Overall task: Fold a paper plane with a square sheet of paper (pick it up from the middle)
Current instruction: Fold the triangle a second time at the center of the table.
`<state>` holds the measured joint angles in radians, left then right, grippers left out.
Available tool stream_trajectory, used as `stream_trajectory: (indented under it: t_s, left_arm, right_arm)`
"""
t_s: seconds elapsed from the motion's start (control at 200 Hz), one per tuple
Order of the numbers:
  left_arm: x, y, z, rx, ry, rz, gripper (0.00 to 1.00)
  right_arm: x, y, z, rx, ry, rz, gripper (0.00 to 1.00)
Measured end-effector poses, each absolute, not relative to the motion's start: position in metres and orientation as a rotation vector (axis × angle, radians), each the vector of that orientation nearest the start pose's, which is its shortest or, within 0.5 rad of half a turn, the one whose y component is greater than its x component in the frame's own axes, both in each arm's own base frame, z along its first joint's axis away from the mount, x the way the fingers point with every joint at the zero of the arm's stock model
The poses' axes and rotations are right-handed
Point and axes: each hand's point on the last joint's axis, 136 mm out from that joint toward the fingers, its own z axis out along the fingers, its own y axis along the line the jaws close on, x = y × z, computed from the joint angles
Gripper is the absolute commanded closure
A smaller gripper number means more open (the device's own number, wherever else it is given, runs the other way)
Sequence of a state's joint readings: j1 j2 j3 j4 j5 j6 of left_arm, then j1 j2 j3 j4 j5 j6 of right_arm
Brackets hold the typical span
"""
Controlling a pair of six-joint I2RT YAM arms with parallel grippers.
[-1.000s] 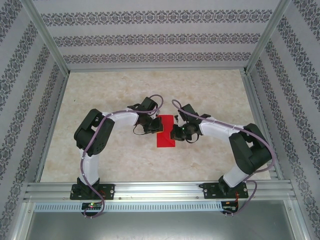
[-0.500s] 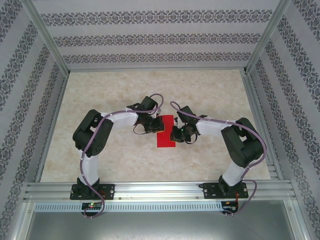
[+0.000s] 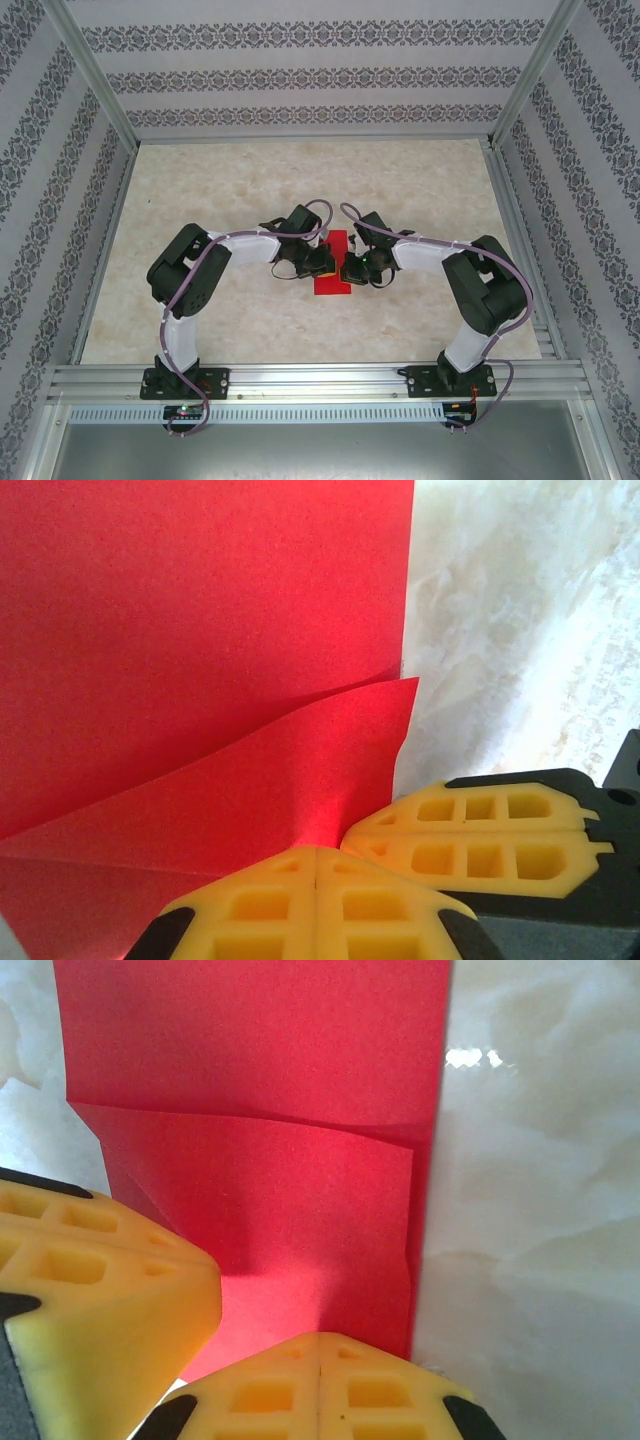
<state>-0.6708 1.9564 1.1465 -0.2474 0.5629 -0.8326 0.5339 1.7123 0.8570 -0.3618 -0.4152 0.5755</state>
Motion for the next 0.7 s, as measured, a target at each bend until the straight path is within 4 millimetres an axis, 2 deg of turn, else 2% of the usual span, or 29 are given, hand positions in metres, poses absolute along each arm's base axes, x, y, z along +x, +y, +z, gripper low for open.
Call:
stream_trajectory:
  t_s: [0.185, 0.699]
  left_arm:
    - [0.290, -0.341, 0.019, -0.040, 2.956, -1.089, 0.98]
    - [0.297, -0.336, 0.019, -0.064, 2.963, -1.005, 0.93]
  right_arm:
    - [0.260, 0.234, 0.012, -0.049, 2.957, 0.805, 1.00]
    - [0.260, 0.232, 0.010, -0.062, 2.963, 0.797, 1.00]
